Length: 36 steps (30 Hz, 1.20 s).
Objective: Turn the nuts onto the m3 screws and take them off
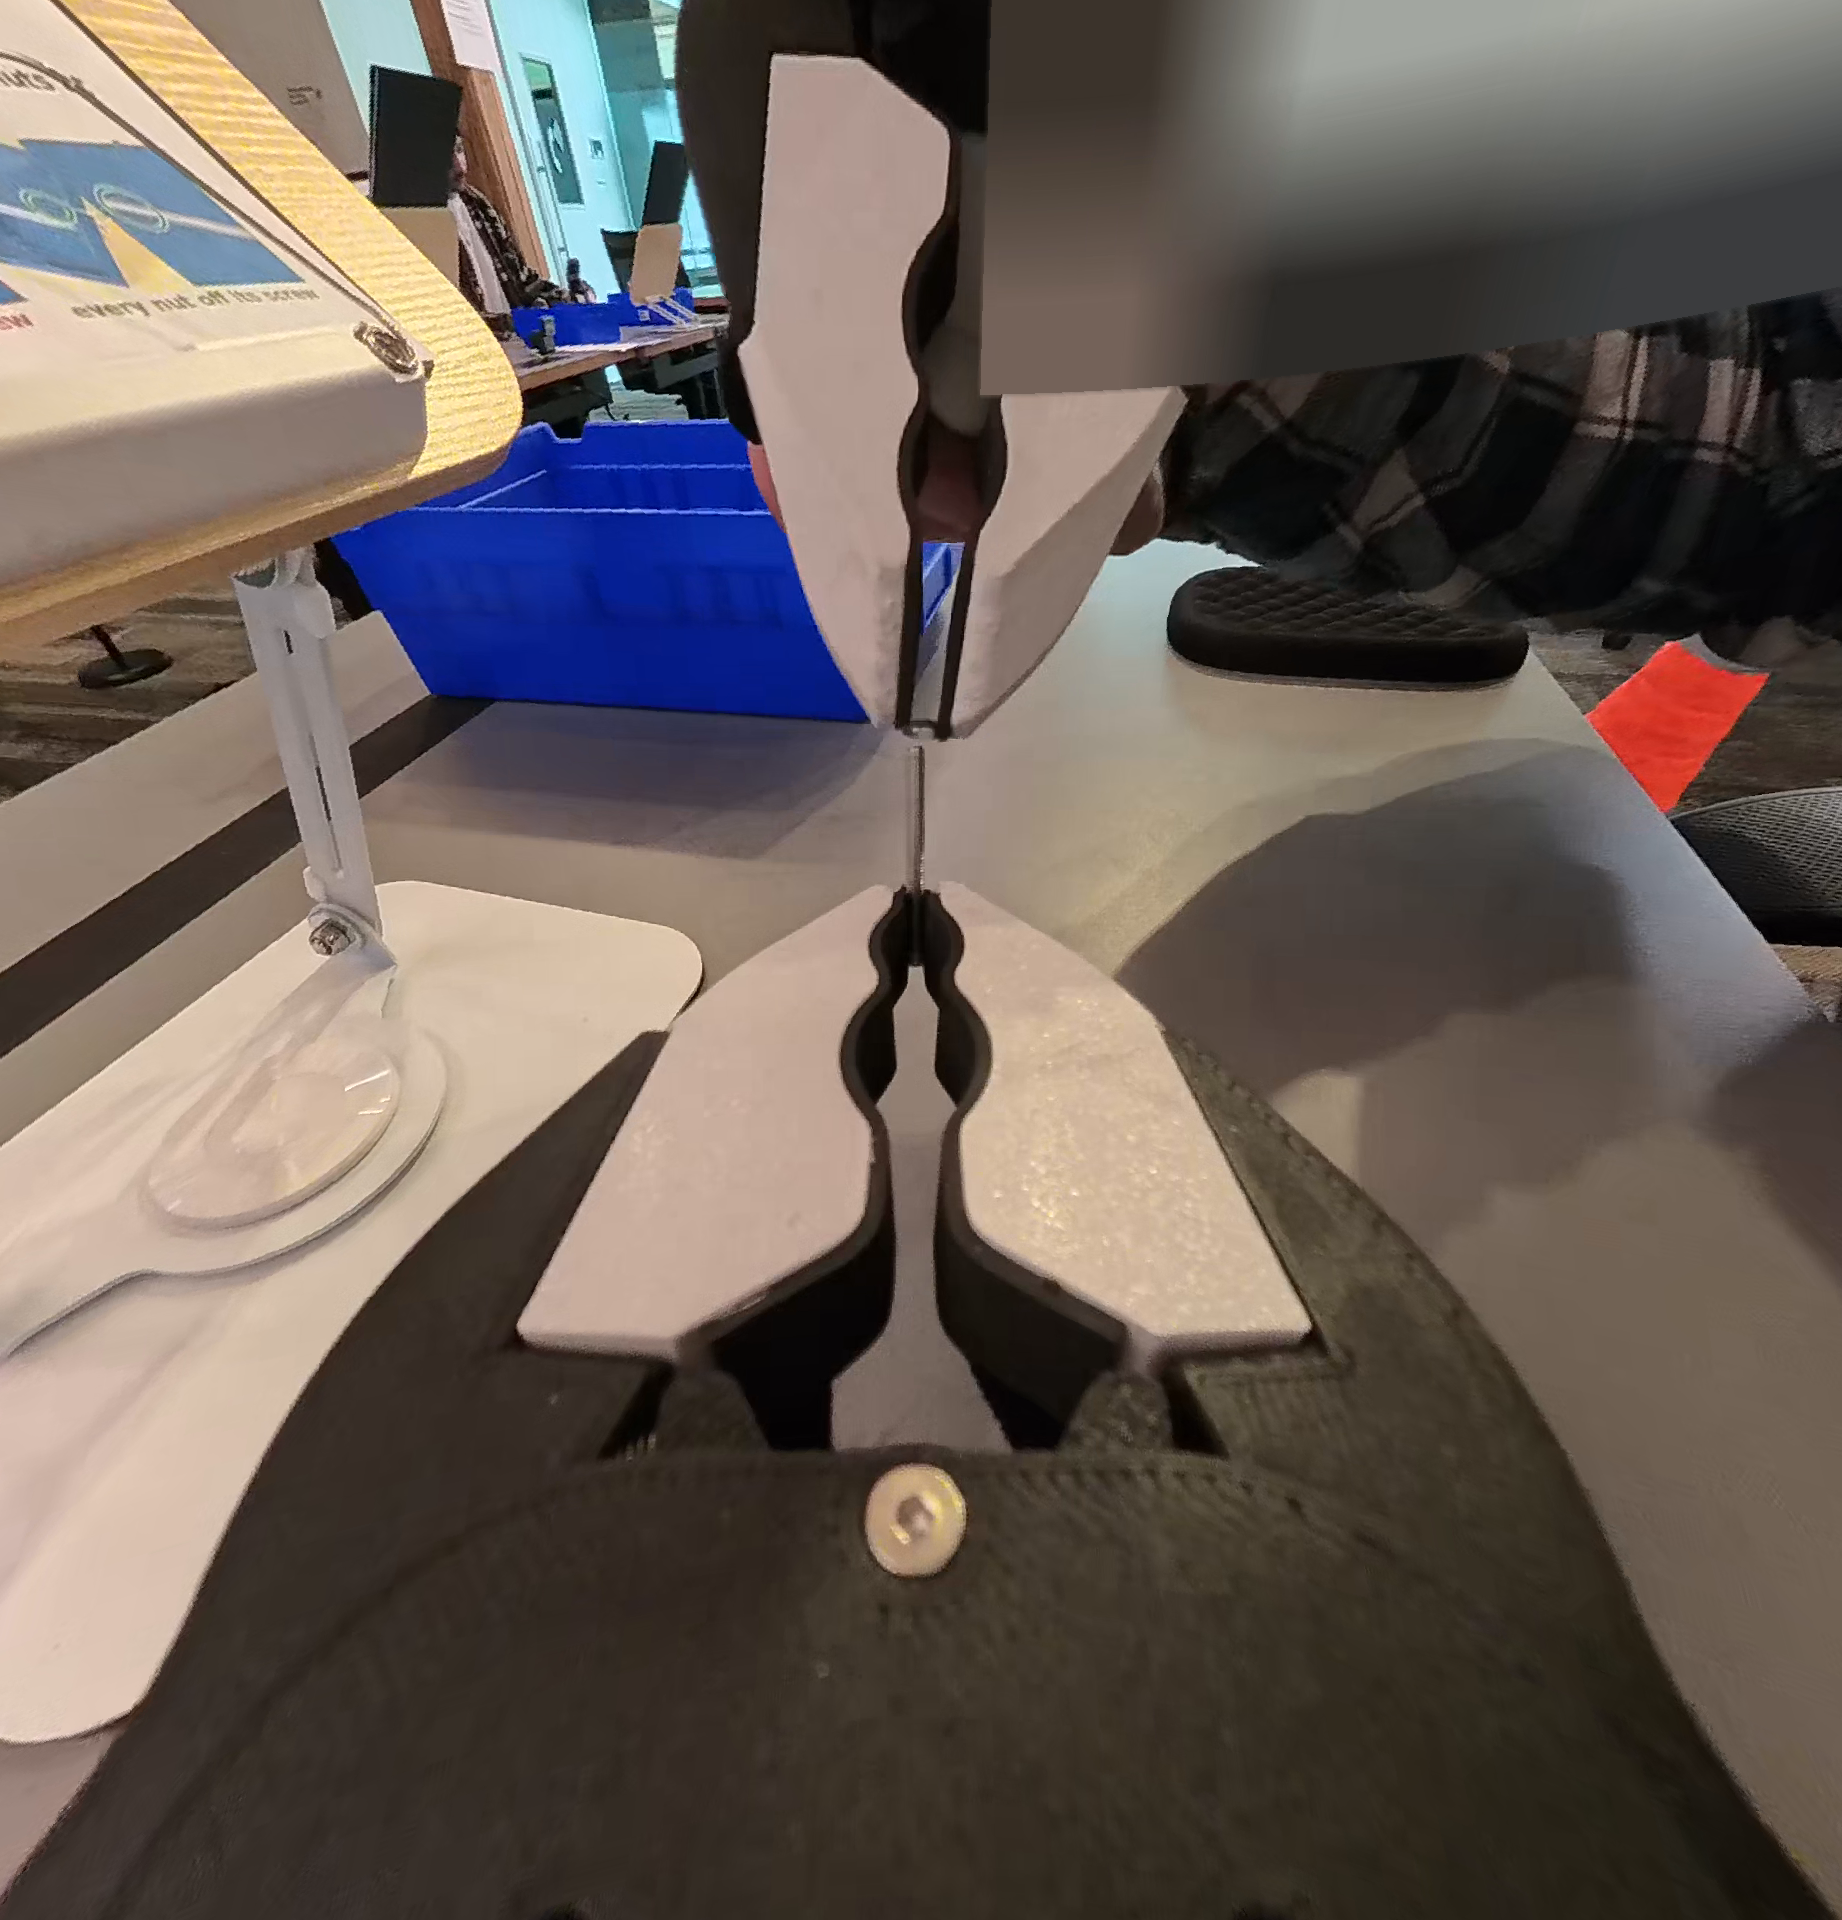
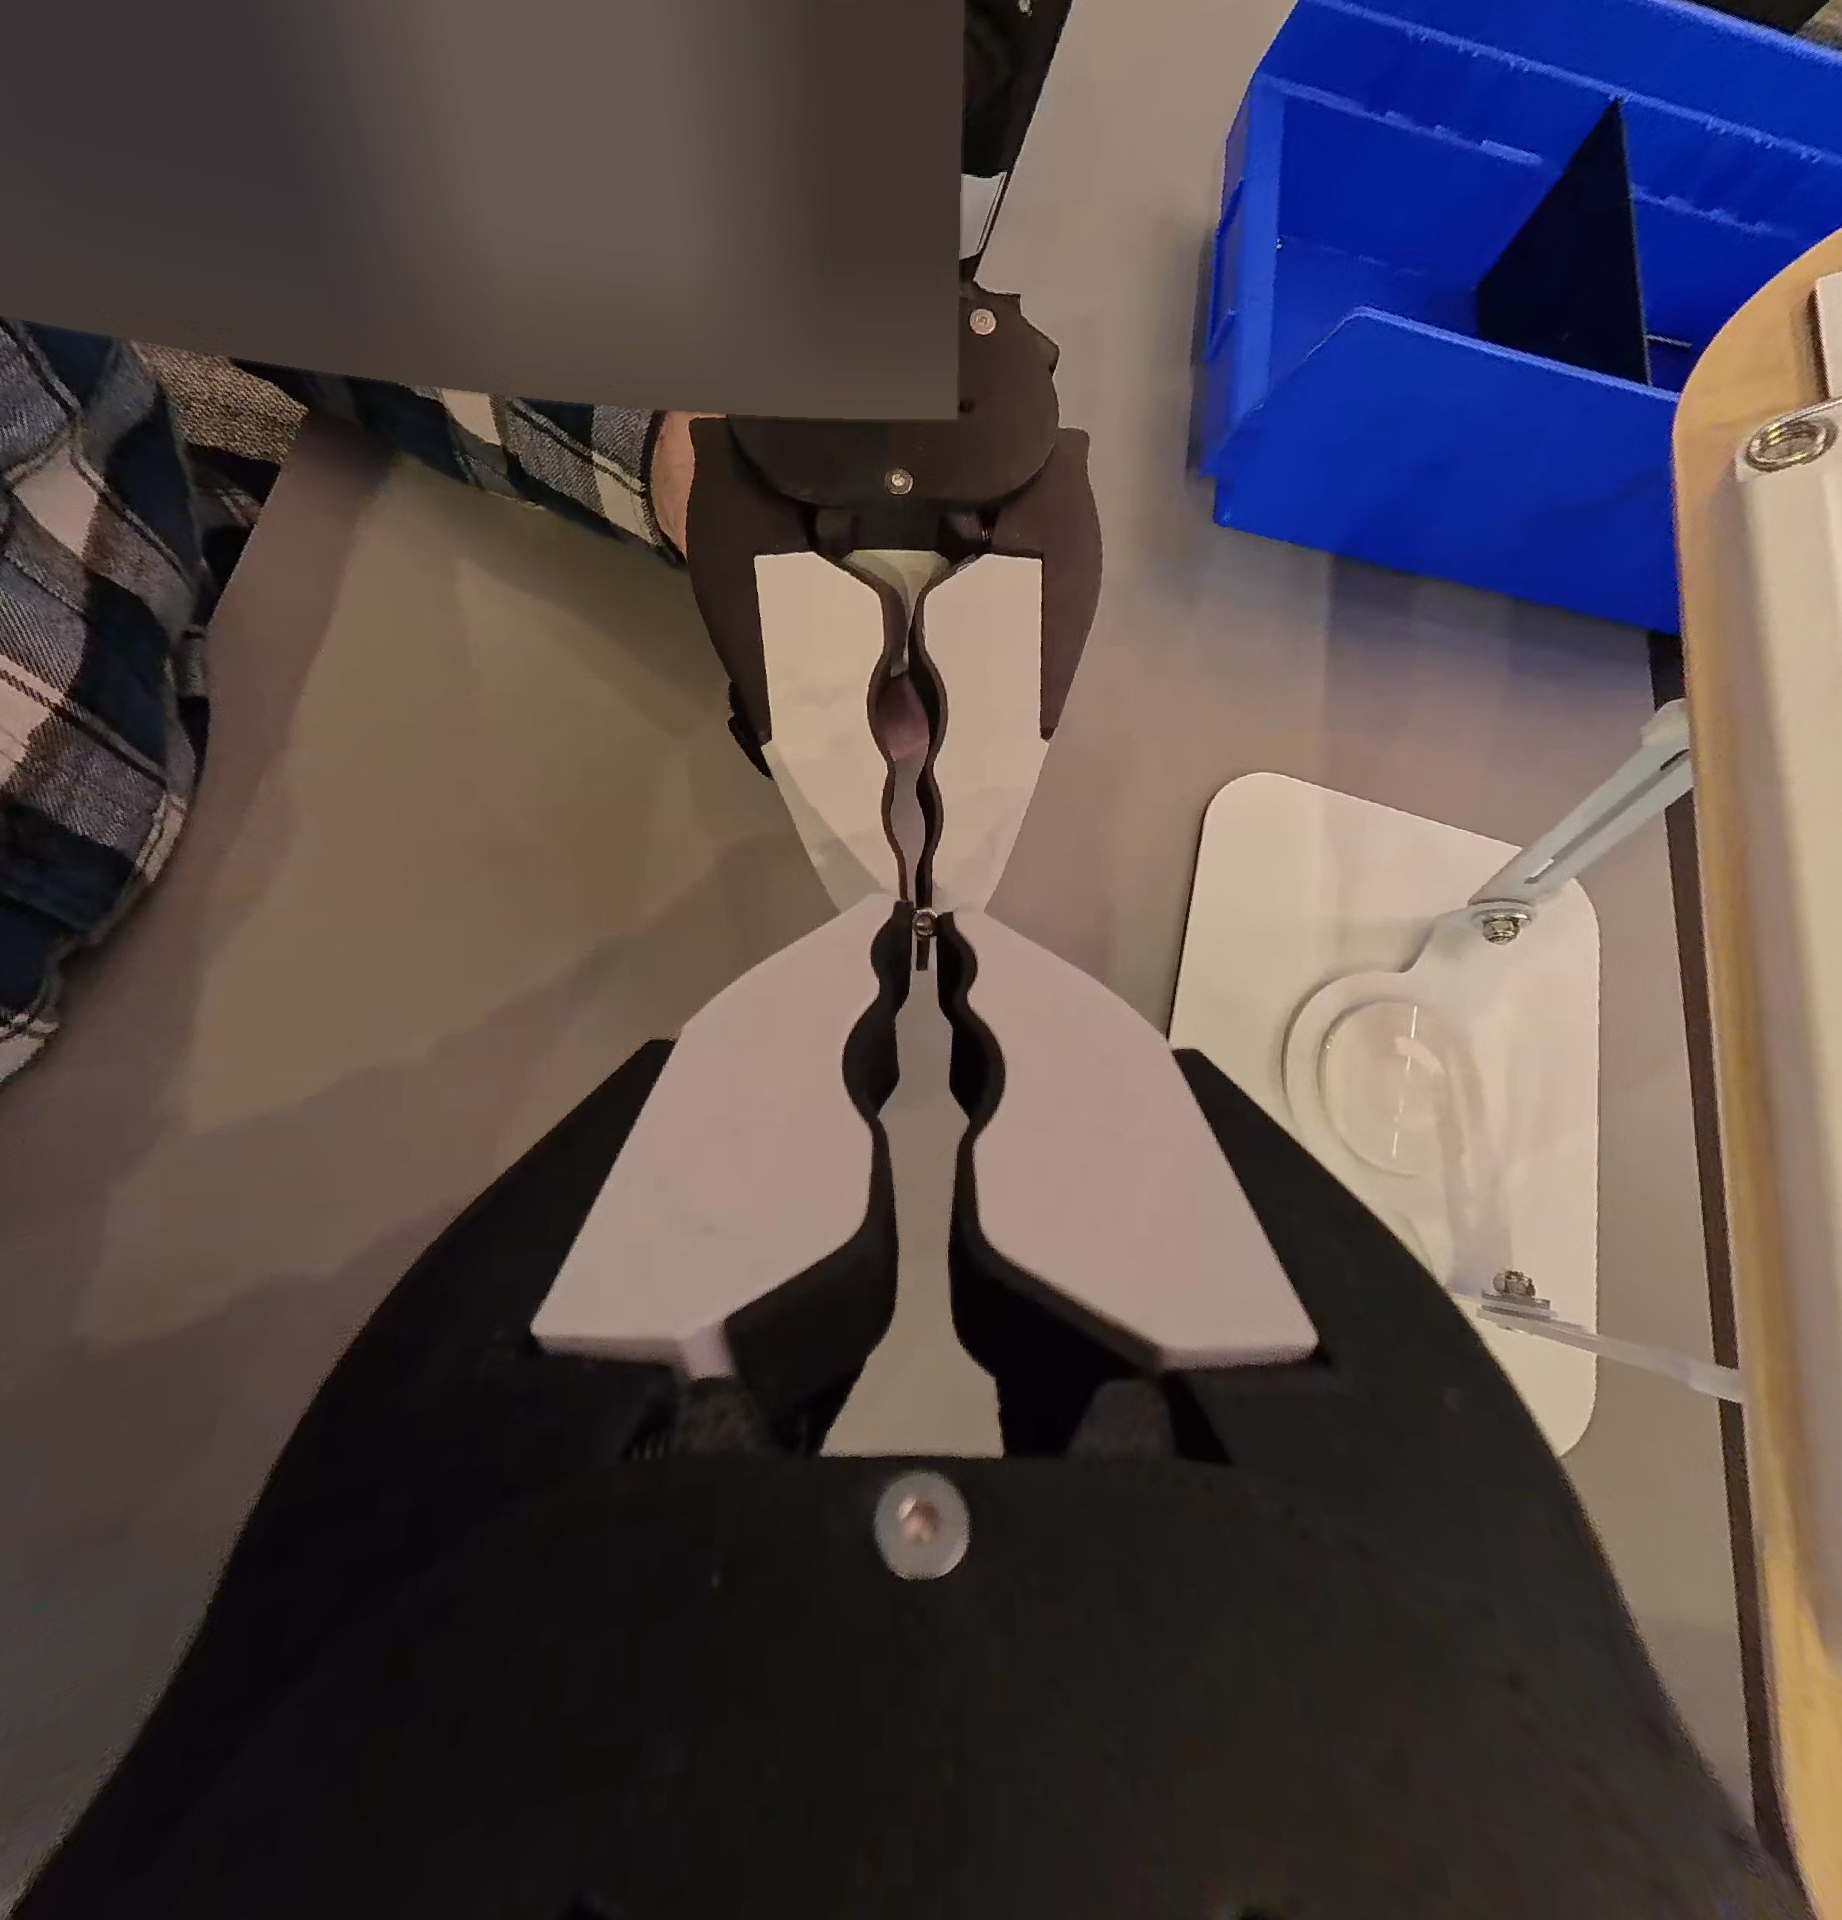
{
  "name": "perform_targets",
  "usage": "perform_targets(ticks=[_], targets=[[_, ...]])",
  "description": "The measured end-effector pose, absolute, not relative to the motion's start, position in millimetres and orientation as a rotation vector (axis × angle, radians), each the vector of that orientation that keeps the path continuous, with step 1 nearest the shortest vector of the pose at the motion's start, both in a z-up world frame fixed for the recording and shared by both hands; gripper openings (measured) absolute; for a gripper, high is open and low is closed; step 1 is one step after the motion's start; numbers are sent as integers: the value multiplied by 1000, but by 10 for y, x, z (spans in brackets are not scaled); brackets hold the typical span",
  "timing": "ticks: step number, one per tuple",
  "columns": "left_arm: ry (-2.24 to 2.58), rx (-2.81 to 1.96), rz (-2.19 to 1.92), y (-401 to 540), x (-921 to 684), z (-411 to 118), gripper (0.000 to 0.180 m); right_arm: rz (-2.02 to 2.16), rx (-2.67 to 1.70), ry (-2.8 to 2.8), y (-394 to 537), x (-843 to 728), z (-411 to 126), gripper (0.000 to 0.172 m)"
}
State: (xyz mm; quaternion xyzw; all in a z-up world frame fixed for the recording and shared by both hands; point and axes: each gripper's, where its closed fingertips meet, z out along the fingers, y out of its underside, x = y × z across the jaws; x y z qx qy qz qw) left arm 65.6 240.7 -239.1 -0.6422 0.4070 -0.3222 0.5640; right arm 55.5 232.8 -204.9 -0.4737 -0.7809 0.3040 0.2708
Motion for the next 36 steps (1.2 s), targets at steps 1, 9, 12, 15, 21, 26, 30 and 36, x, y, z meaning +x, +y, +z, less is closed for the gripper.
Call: perform_targets(ticks=[1,9,12,15,21,26,30,36], targets=[[959,-1511,-759,2406,659,-2390,1,820,-1276,-2106,2326,555,-2052,5],[962,-1511,-731,2411,660,-2392,1,799,-1275,-2111,2330,548,-2072,5],[944,-1523,-693,2444,648,-2393,1,771,-1285,-2098,2357,544,-2075,5],[926,-1533,-630,2485,634,-2395,1,754,-1306,-2068,2392,538,-2079,5],[905,-1548,-486,2562,584,-2405,1,744,-1371,-1975,2454,509,-2088,5],[881,-1560,-333,2634,523,-2403,1,752,-1459,-1875,2509,479,-2092,5],[892,-1562,-182,2679,474,-2422,1,769,-1533,-1793,2538,462,-2116,5],[892,-1570,-8,2730,407,-2433,1,807,-1655,-1634,2588,440,-2143,5]])
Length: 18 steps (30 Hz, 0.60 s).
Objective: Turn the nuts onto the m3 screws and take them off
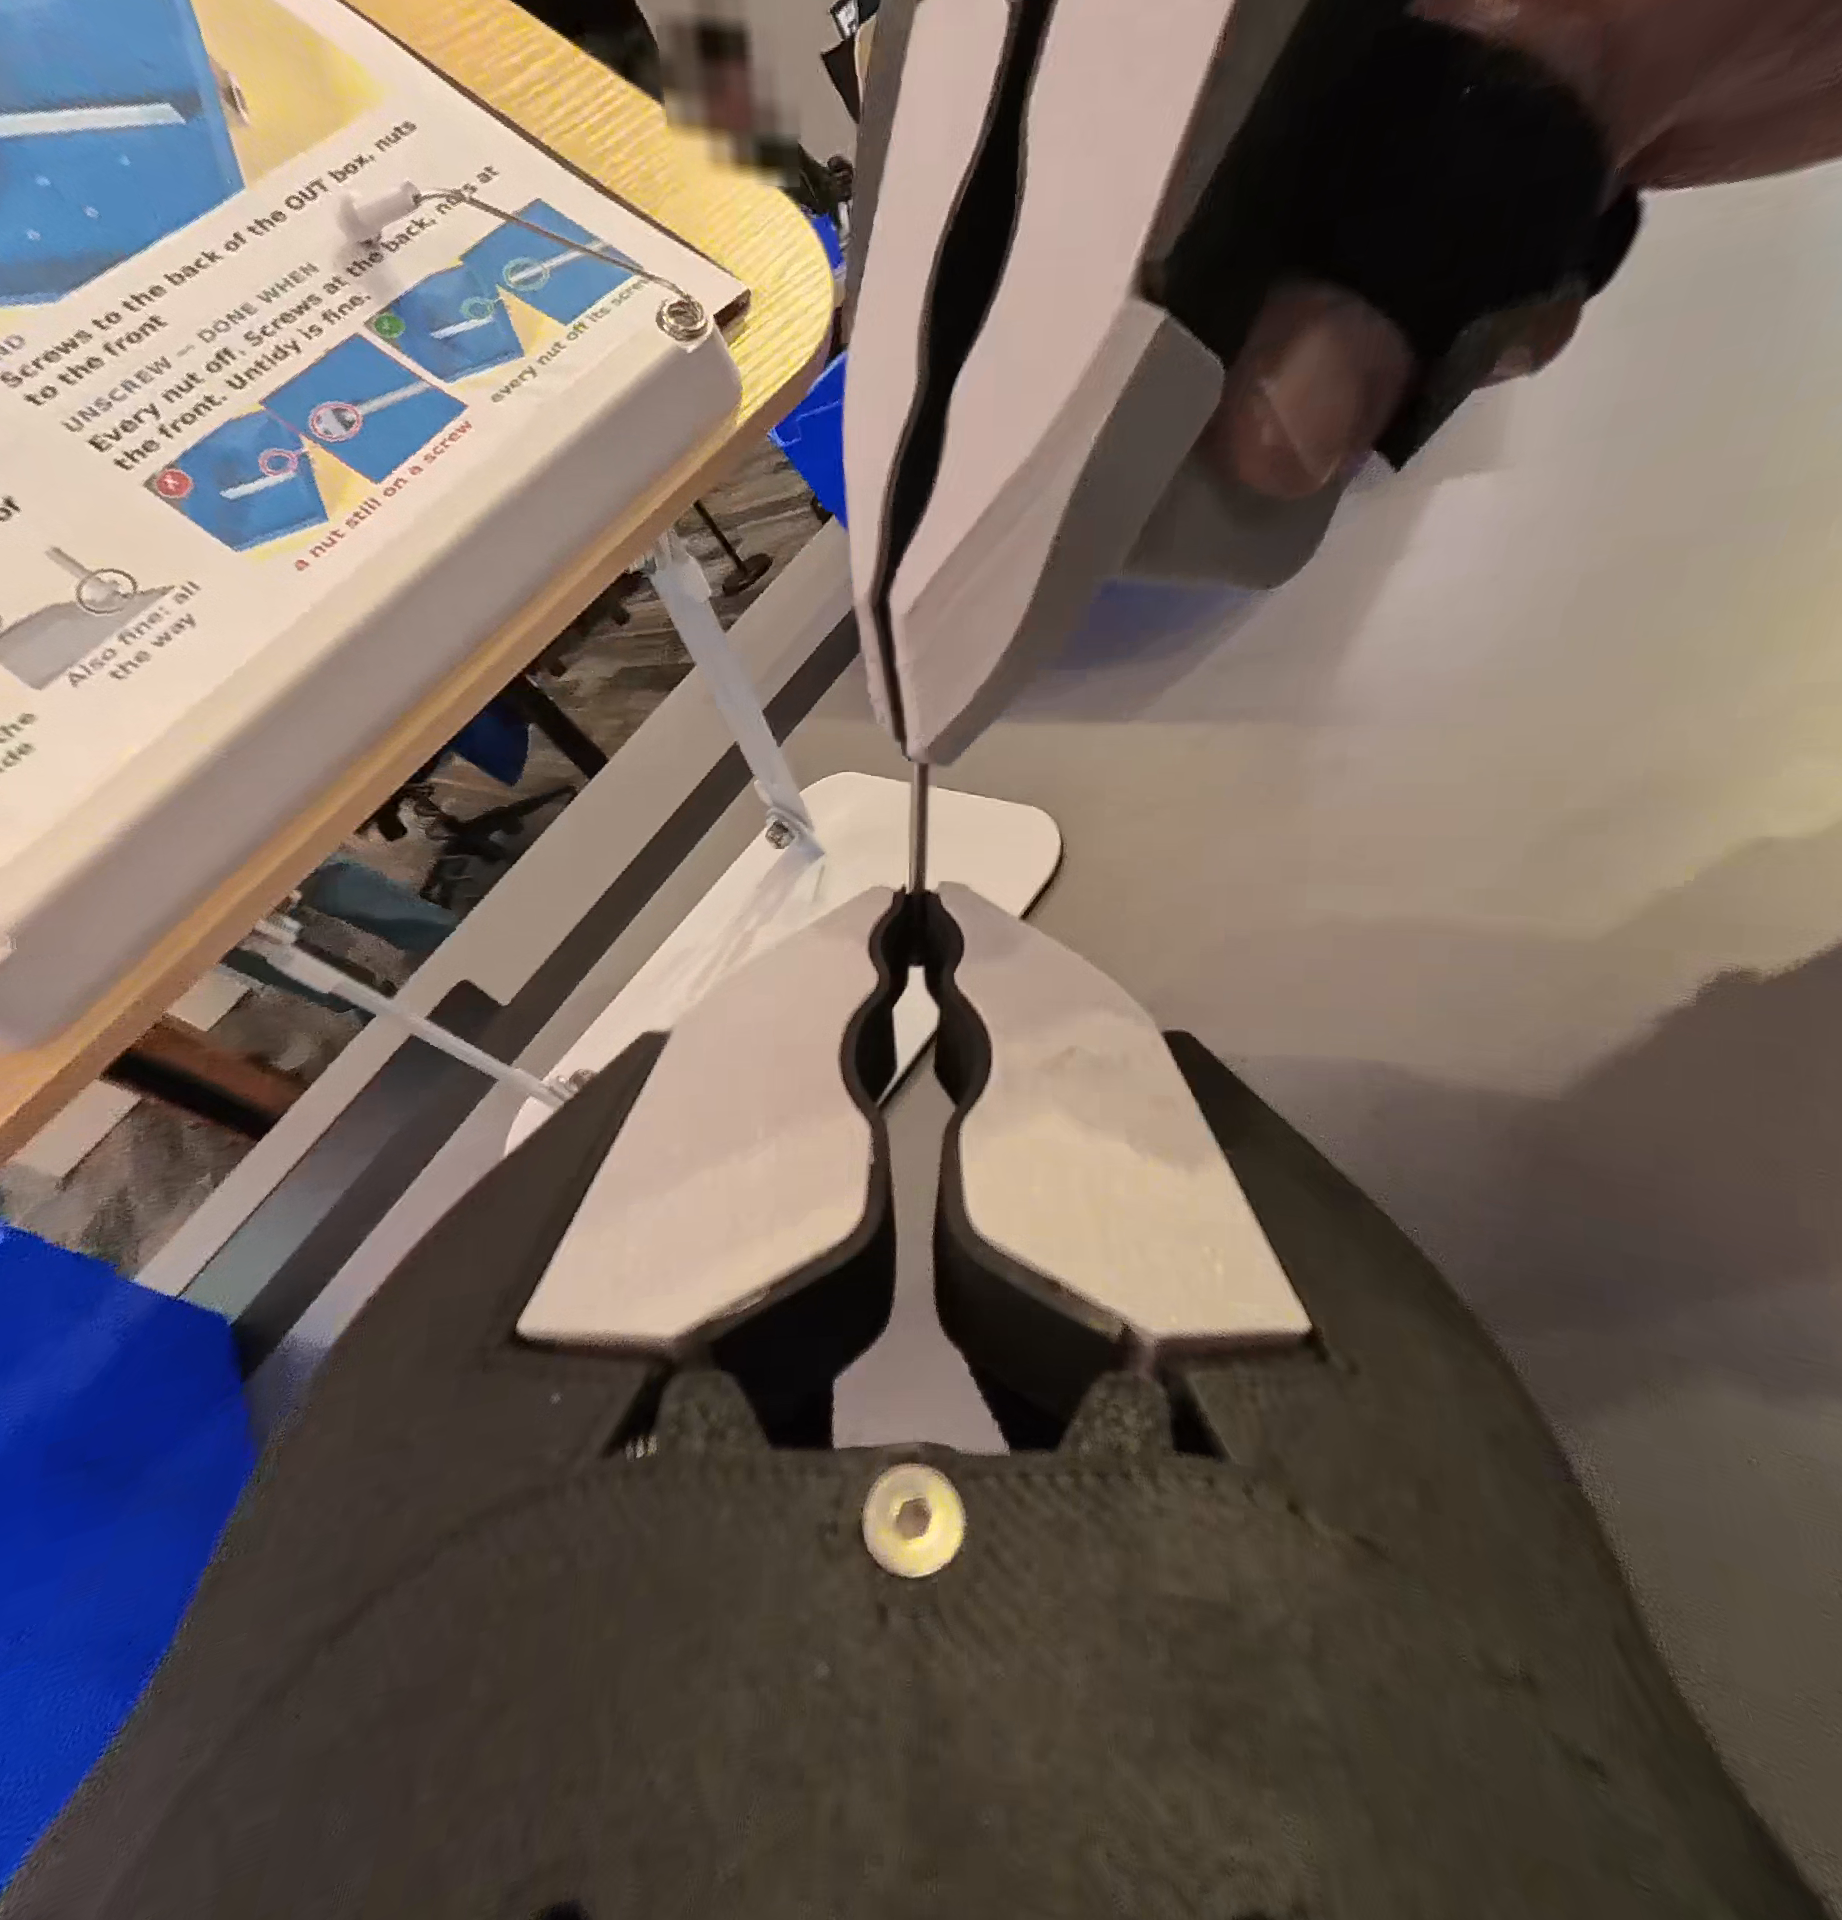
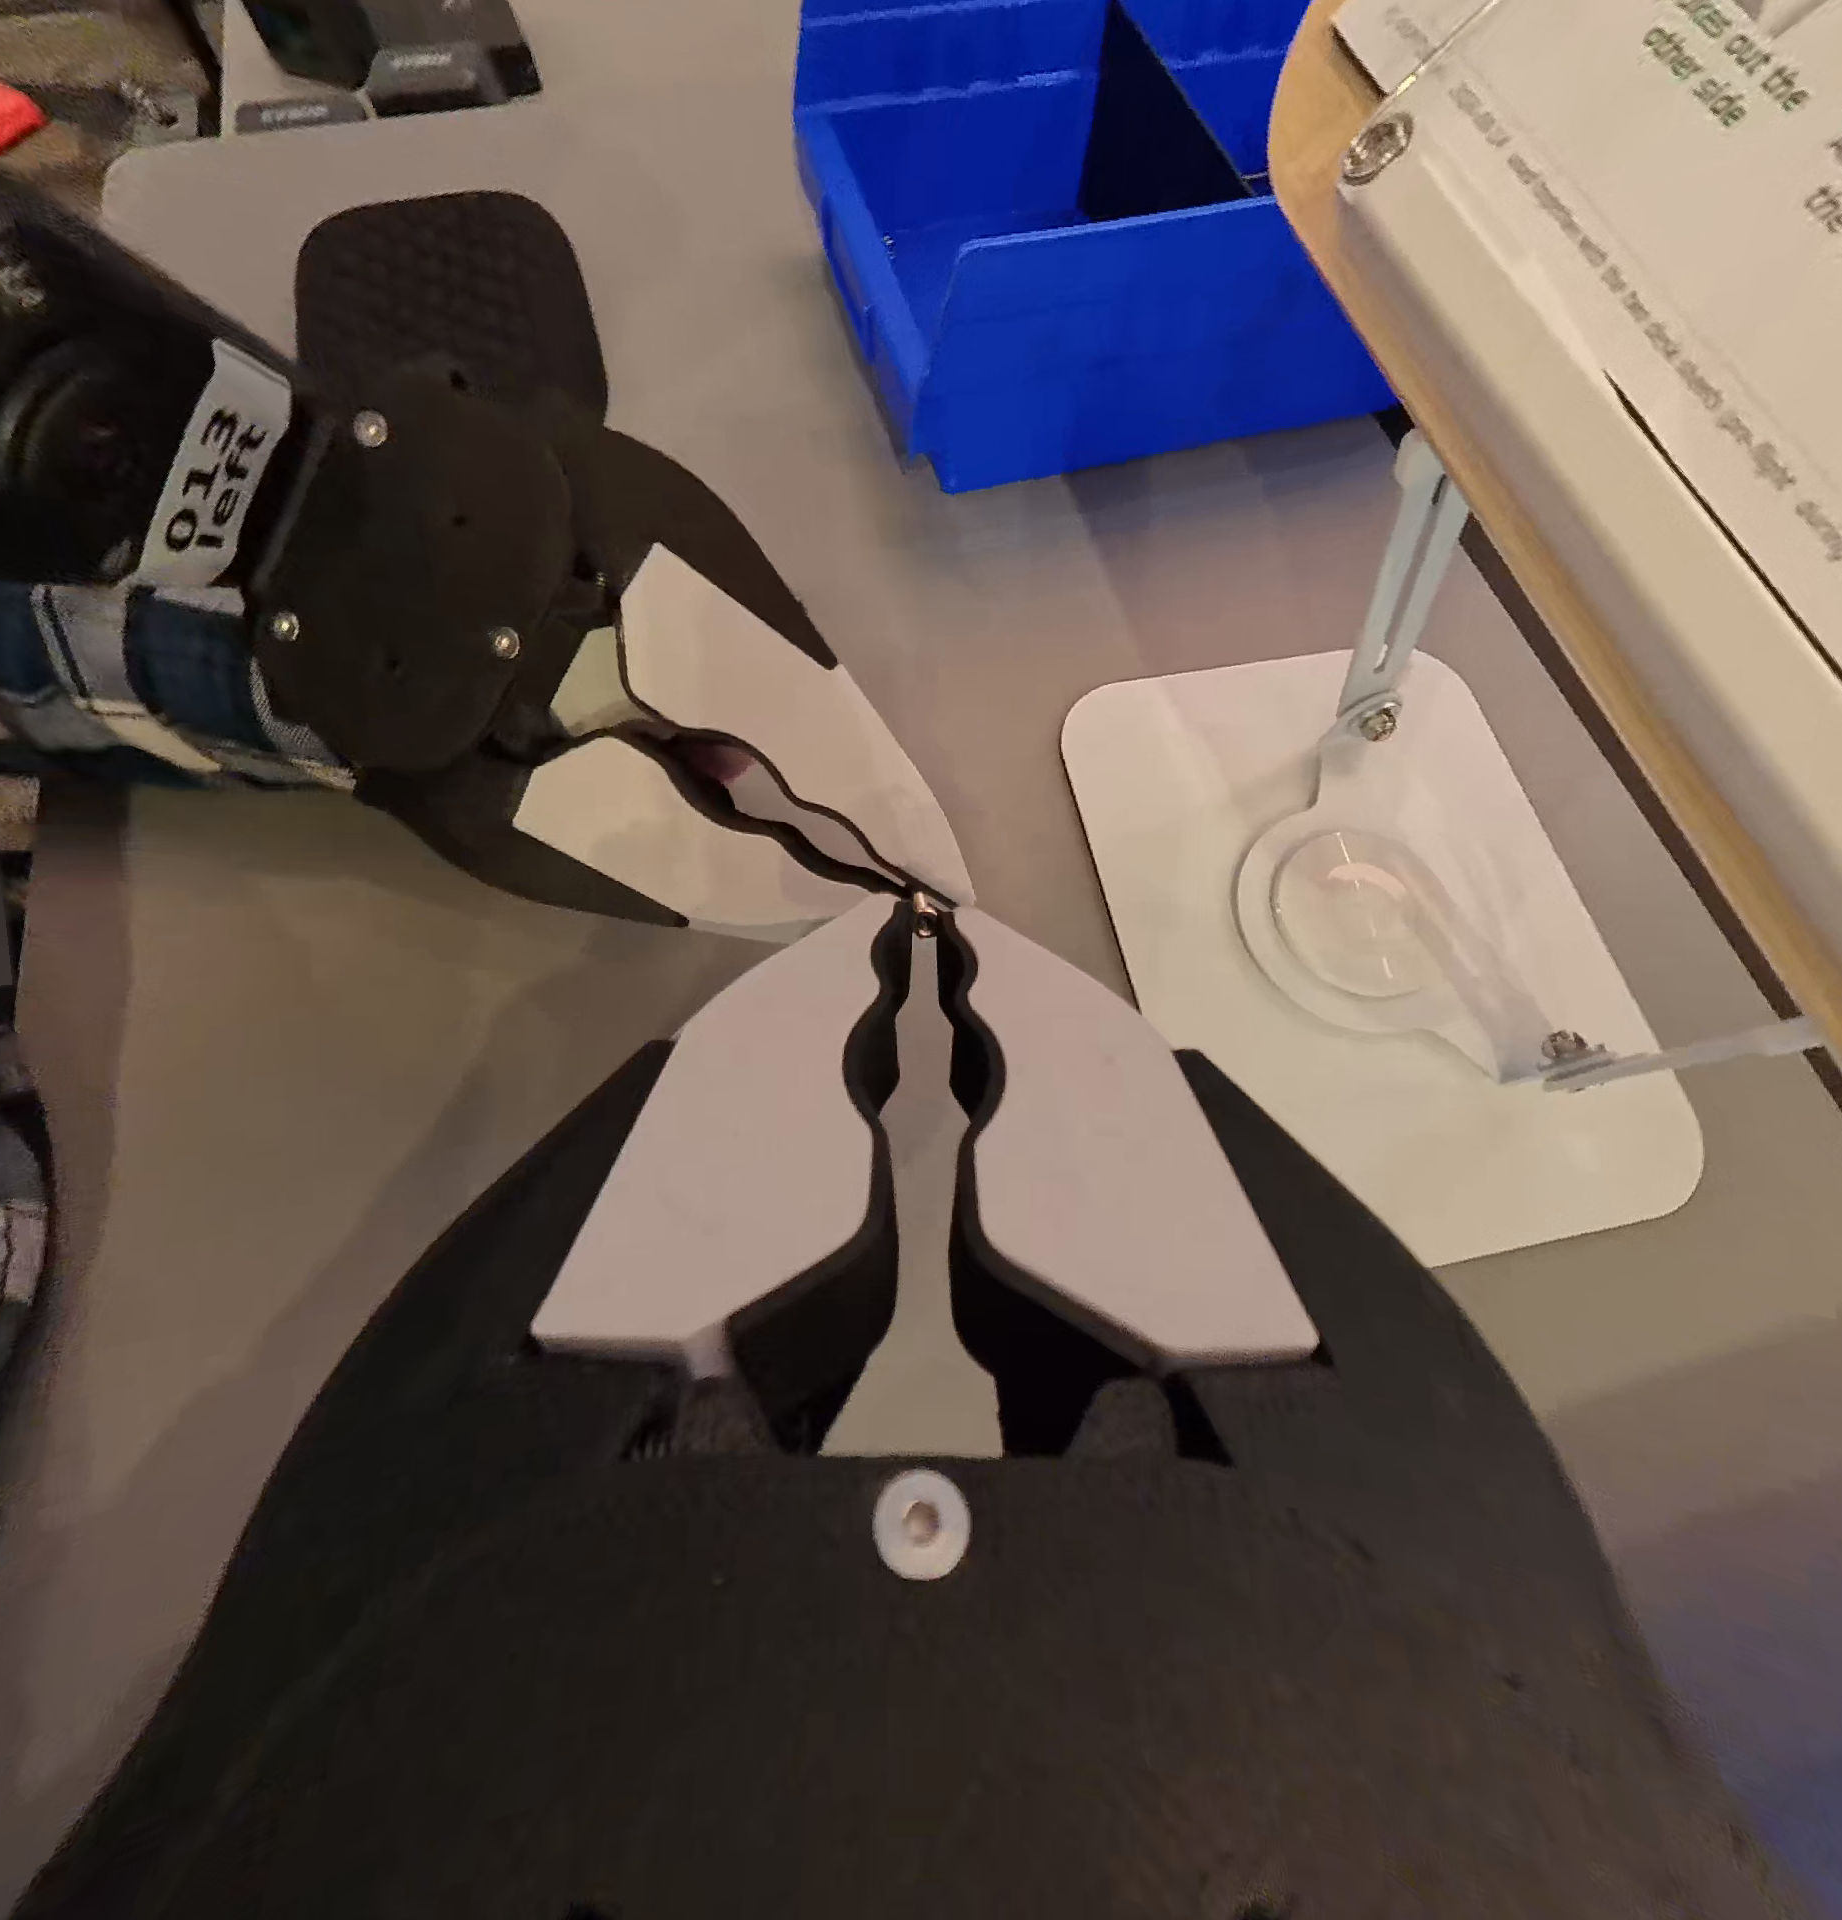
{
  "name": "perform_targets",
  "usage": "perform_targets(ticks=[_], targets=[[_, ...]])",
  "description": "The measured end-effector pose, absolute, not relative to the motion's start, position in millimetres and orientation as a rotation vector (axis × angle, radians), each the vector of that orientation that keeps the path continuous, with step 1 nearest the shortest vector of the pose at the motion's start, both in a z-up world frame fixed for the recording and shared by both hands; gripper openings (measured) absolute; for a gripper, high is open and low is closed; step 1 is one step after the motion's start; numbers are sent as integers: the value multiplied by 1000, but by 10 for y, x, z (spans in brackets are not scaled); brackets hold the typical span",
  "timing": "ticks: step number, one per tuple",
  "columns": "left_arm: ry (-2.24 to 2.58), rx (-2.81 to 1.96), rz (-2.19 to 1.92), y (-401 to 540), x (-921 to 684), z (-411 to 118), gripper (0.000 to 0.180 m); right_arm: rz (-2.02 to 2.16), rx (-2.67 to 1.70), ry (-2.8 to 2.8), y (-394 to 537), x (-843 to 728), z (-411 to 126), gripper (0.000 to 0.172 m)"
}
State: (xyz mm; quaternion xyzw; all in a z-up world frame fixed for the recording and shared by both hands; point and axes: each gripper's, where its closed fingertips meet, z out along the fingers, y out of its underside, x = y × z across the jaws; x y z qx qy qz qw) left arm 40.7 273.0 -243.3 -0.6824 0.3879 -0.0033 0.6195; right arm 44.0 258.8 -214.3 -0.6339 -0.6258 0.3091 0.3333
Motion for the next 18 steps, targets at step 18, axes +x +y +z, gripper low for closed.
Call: perform_targets(ticks=[18], targets=[[842,-1570,-116,2731,405,-2381,1,745,-1603,-1615,2610,402,-2074,5]])
